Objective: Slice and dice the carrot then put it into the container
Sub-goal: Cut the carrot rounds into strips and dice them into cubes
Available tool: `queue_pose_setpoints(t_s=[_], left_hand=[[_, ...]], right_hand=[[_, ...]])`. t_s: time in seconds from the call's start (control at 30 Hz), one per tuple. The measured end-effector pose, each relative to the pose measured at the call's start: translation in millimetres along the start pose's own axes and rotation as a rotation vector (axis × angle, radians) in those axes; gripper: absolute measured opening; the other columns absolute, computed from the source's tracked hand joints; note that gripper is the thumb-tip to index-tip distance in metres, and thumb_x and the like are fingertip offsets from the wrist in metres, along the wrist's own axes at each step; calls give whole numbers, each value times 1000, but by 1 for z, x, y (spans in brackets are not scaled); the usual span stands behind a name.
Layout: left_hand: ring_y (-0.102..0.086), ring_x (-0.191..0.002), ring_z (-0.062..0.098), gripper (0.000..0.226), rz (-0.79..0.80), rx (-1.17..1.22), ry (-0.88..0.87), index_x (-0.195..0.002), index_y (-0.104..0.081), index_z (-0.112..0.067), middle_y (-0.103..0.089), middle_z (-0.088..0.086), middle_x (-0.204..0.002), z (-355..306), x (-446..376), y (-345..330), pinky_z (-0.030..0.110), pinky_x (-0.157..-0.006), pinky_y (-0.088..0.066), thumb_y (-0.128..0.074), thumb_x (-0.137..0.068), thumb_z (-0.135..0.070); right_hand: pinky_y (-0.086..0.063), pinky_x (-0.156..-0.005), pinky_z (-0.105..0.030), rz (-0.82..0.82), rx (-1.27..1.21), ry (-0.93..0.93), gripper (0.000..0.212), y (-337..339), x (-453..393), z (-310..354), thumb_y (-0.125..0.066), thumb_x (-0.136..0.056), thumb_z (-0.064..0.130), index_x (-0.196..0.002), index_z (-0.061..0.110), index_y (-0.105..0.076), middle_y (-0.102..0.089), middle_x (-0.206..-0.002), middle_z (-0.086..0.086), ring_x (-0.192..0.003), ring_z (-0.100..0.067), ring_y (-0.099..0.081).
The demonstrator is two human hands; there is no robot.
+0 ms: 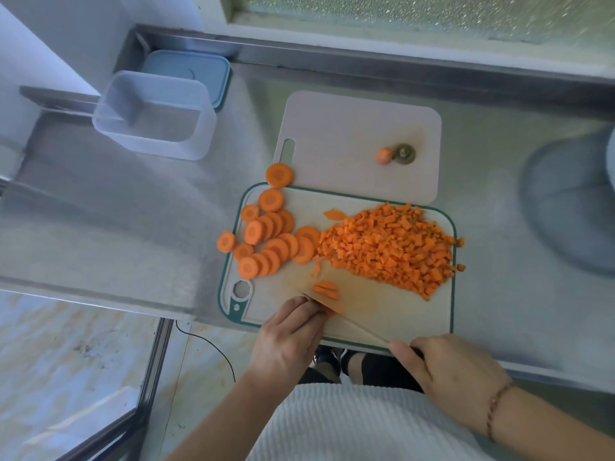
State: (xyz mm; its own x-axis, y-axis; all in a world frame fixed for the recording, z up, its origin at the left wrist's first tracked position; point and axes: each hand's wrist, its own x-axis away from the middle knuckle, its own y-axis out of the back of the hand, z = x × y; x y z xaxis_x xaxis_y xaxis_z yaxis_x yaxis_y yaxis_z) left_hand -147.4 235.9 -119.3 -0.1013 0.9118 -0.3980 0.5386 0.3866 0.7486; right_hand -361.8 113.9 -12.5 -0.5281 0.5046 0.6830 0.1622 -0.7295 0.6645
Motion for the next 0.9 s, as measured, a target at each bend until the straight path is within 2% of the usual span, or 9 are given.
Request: queue_pose_setpoints(t_s=[0.07,0.17,0.33,0.43,0.53,0.7,0.9], left_hand=[[-66,-105,23,13,-2,-9,7,-103,-78,-5,-73,4,-109,0,-1,-1,30,-94,-54,-69,-93,-6],[-65,-104,23,14,-11,-8,2,-104,-77,-4,-71,4,-108,-2,-2,-1,29,-94,-54,-71,-90,-3],[-65,-97,25,8,0,-39,-1,-95,-76,-4,-67,2,-105,-2,-3,1,32,-84,-56,-72,-89,-3],[-64,-94,24,7,-24,-47,9,-87,-75,-3,-68,3,-99,-2,-1,1,33,-78,-56,-69,-90,-6],[-64,-95,22,12,-44,-51,13,-88,-77,-4,-72,3,-96,-2,-2,0,30,-79,-56,-66,-92,-7],[-65,-97,21,11,-62,-33,17,-90,-78,-4,-73,4,-97,-3,0,-3,28,-86,-55,-68,-92,-7],[-66,-93,25,3,-33,-34,33,-90,-76,-4,-70,3,-98,-2,-2,-4,33,-80,-56,-74,-88,-5]], right_hand=[[-45,-57,-30,-11,14,-2,85,-1,-6,8,7,-72,78,-74,22,-57,-60,-69,2,-65,-15,-60],[-38,-51,-26,-27,19,11,74,-1,-12,17,0,-80,74,-71,23,-52,-56,-67,4,-62,-14,-55],[-37,-51,-28,-81,-130,23,75,-5,-1,7,-3,-78,78,-60,20,-47,-52,-57,-1,-54,-14,-50],[-44,-59,-30,-70,-177,17,85,-13,10,-3,0,-75,82,-64,19,-55,-62,-65,-3,-60,-16,-57],[-50,-63,-32,-68,-122,-2,99,-15,11,-6,14,-68,88,-70,20,-59,-65,-70,-2,-65,-15,-60],[-38,-52,-28,-31,-35,-15,72,-10,-2,17,1,-76,76,-64,23,-46,-51,-61,4,-57,-15,-51],[-40,-53,-30,-91,-132,-4,73,-8,0,4,-6,-78,80,-58,19,-43,-48,-54,1,-51,-12,-47]])
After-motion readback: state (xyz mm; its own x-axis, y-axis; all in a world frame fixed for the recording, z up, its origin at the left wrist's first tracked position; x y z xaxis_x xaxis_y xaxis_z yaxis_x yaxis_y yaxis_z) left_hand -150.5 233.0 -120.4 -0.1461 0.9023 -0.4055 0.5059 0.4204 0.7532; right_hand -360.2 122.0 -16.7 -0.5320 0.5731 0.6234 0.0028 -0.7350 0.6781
